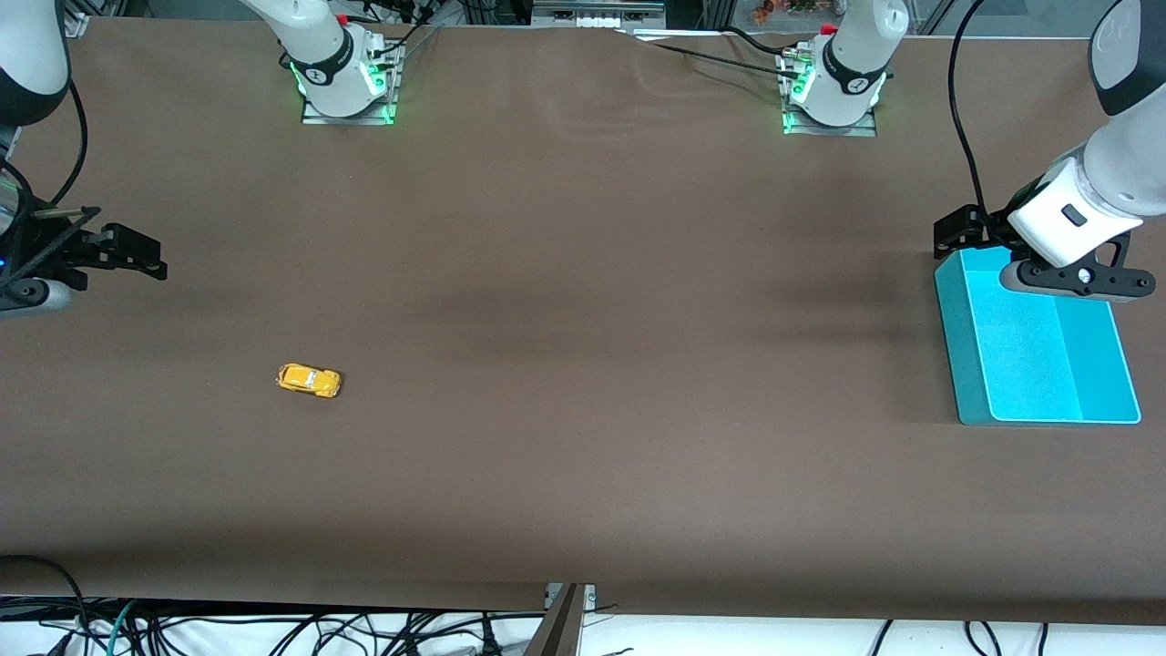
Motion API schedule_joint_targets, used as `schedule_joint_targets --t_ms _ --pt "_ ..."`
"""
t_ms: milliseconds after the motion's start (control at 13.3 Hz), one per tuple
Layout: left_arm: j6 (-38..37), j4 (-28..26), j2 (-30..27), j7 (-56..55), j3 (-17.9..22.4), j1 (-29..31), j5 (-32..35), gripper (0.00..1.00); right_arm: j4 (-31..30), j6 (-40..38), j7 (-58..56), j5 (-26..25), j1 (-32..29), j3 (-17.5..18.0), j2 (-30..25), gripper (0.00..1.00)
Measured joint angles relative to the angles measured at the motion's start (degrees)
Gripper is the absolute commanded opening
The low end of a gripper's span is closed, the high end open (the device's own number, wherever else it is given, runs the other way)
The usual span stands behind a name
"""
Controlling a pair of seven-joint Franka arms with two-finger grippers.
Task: Wind and store yellow beetle car
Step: 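Move the right gripper over the yellow beetle car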
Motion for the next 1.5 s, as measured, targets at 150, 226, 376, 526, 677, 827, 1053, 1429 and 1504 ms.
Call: schedule_joint_targets --t_ms 150,226,376,526,677,827,1053,1429,1504 --pt "0.00 0.00 0.00 0.00 0.00 0.00 0.00 1.00 -0.07 -0.77 0.00 0.00 0.18 0.12 1.31 1.00" --pt "0.00 0.00 0.00 0.00 0.00 0.00 0.00 1.00 -0.14 -1.24 -0.02 0.00 0.42 0.14 2.02 1.00" --pt "0.00 0.00 0.00 0.00 0.00 0.00 0.00 1.00 -0.48 -2.06 -2.51 -0.05 0.85 0.35 3.72 1.00" --pt "0.00 0.00 0.00 0.00 0.01 0.01 0.00 1.00 -0.71 -1.87 -8.52 -1.35 1.27 0.44 5.87 1.00" --pt "0.00 0.00 0.02 0.00 0.00 0.01 0.00 1.00 -0.74 0.14 -14.82 -3.53 2.24 0.56 8.06 1.00" --pt "0.00 0.00 0.03 0.00 0.01 0.02 0.00 1.00 -0.79 1.80 -20.22 -4.92 3.80 0.61 9.74 1.00" --pt "-0.02 0.00 0.06 0.00 0.03 0.05 0.00 1.00 -1.05 4.91 -26.63 -5.35 5.07 0.65 12.08 1.00" --pt "-0.02 0.01 0.09 0.00 0.04 0.06 0.00 1.00 -2.95 15.77 -42.08 -4.24 4.68 0.62 18.52 1.00" --pt "-0.02 0.01 0.10 0.00 0.04 0.07 0.00 1.00 -4.45 19.43 -44.98 -3.50 4.53 0.61 19.52 1.00"
